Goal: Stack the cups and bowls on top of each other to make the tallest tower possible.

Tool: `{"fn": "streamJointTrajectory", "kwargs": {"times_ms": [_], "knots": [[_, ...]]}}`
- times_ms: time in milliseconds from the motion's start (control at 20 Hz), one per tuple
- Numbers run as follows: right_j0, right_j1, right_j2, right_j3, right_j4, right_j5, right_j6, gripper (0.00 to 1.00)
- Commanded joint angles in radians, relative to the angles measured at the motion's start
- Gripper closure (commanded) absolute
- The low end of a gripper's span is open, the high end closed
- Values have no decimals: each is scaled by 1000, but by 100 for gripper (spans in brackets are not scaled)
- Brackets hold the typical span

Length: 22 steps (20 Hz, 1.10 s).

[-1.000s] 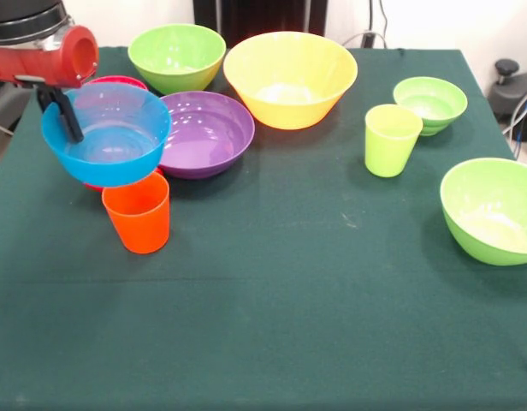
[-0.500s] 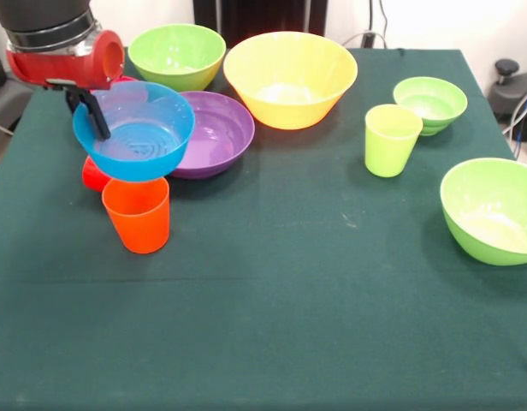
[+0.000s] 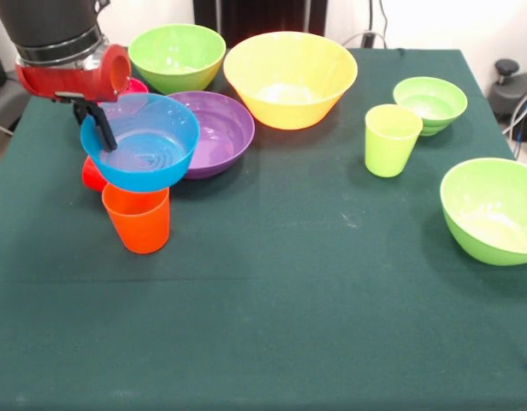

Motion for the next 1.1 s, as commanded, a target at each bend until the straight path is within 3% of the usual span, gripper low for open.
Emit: {"fn": "streamJointTrajectory", "kwargs": {"times_ms": [50,1100], "knots": [[28,62,15,0,-90,-59,-233,100],[20,77,19,-31,-106,-39,-252,100]]}}
